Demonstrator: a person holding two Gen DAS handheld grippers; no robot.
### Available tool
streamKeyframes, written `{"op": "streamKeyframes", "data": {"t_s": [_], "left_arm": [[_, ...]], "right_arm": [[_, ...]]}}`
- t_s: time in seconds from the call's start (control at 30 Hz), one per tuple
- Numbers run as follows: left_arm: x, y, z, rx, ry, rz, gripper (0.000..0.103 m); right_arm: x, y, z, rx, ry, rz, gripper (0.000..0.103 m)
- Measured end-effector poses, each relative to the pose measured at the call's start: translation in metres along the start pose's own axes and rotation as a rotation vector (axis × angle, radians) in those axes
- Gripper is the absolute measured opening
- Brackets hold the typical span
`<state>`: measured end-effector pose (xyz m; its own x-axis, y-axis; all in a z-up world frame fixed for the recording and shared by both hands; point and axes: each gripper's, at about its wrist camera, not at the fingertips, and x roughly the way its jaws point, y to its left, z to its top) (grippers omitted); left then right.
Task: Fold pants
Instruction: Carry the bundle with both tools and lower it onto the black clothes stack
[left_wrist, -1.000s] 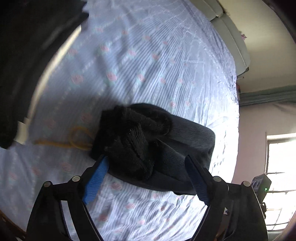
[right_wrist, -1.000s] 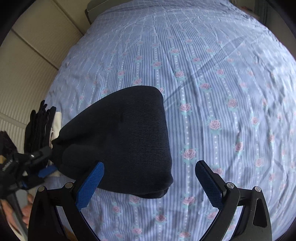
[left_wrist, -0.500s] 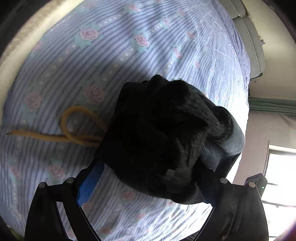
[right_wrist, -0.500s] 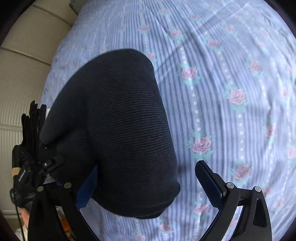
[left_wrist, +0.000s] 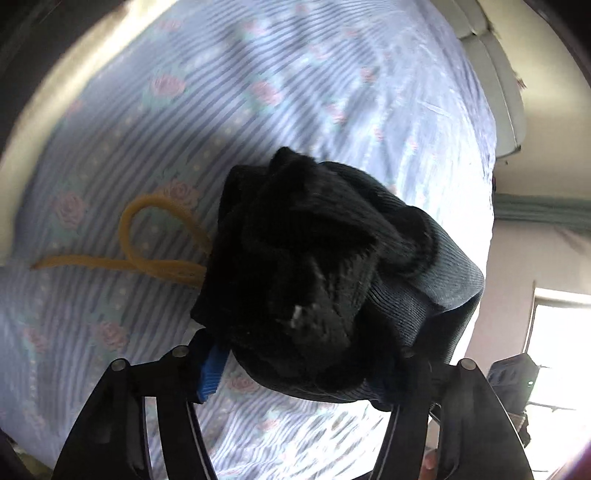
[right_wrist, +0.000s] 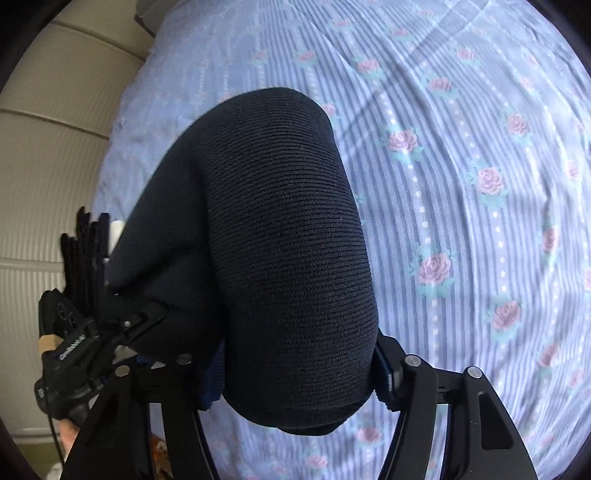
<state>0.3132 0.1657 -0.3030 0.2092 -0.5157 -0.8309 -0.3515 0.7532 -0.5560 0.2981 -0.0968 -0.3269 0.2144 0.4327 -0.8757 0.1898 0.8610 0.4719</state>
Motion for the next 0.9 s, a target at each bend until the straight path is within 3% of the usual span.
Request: {"op": "streamKeyframes", "data": {"t_s": [0.33,0.6,0.9], "left_arm": [[-0.083,-0.029,-0.031,0.132,-0.104,-0.062,0.058],[-0.192,-0.04,-0.043,0.22,-0.267,-0.118,0.058],[-0.284,0.0,-0.032,0.224,-0.441,-0.155,0.059]], "right_arm": [[-0.073,0.033,-0.034,-0.027,-0.097,0.058,0.062],[-0.138,0.105,-0.05,-0.134,-0.216,0.11,0.062],[-0.161,0.198,-0.054,-0.287,-0.277,0.179,0.062]]}}
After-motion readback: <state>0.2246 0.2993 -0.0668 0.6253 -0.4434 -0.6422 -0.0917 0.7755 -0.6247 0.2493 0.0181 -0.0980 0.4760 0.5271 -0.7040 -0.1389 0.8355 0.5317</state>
